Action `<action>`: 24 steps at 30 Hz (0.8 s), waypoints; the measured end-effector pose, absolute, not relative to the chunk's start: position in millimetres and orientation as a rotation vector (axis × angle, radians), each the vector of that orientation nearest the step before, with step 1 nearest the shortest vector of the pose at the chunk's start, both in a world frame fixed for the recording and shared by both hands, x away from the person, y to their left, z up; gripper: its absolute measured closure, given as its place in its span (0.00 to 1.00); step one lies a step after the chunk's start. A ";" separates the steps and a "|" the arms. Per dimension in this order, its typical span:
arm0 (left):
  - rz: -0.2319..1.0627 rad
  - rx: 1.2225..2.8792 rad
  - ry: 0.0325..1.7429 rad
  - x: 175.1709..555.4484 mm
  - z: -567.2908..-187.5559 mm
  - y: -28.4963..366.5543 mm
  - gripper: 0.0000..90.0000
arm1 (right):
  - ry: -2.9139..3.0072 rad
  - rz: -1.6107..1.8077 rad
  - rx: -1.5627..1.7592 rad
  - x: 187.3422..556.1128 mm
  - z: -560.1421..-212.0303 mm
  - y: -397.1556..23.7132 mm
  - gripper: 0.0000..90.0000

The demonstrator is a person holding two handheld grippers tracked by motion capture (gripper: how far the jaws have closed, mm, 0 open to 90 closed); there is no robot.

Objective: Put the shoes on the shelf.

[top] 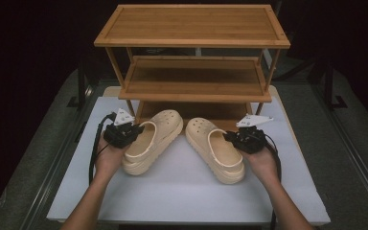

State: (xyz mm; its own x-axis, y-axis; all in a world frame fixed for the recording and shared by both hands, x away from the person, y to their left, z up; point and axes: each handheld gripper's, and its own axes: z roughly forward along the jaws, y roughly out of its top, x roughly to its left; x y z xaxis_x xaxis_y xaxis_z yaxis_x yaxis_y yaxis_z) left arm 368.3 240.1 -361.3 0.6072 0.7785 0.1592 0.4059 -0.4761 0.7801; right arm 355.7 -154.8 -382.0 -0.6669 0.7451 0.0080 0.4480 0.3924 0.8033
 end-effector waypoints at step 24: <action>0.852 2.030 1.103 424.7 -396.7 168.3 0.92 | 2.104 1.052 1.168 421.3 -392.4 -144.3 0.93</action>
State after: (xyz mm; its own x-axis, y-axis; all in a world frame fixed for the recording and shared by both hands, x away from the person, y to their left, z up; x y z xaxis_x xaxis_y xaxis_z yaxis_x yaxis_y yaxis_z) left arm 424.7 168.3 -396.7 0.4304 0.8738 0.2262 0.4392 -0.4217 0.7933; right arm 421.3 -144.3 -392.4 -0.5008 0.8634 -0.0615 0.4687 0.3302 0.8193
